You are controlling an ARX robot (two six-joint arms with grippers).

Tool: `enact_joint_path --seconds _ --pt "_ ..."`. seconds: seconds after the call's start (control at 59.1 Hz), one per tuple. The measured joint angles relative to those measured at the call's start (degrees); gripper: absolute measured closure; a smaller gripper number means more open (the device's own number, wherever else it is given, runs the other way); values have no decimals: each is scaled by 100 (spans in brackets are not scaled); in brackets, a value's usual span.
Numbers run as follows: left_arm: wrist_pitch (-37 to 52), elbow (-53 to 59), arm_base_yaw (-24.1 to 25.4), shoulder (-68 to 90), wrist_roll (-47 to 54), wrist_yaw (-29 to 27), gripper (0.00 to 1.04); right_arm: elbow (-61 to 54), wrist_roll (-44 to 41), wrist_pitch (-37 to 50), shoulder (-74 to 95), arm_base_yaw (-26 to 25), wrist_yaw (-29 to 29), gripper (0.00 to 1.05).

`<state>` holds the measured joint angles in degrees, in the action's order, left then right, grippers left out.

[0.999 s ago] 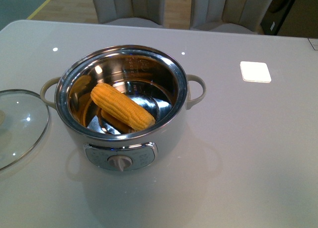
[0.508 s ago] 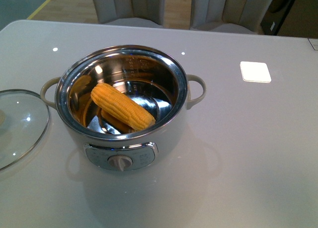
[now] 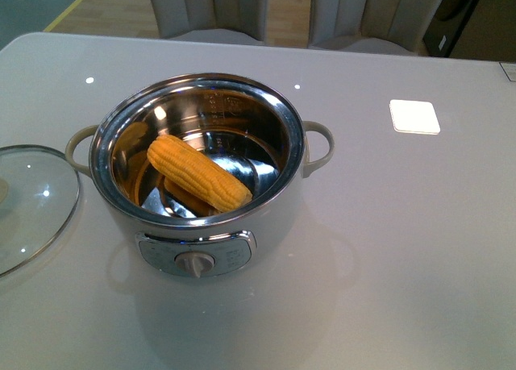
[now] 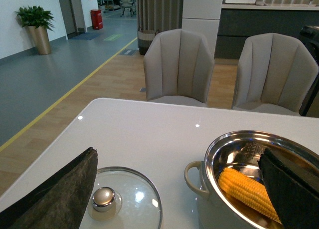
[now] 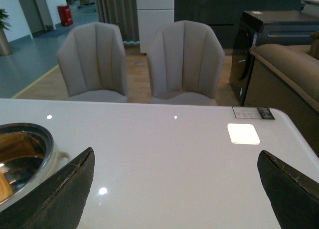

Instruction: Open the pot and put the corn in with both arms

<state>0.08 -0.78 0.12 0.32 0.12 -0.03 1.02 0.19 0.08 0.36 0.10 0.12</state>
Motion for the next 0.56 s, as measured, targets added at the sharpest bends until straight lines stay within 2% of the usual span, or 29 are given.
enact_joint_path --seconds 0.559 --pt "0 0 0 0 0 0 7 0 0 0 0 0 0 9"
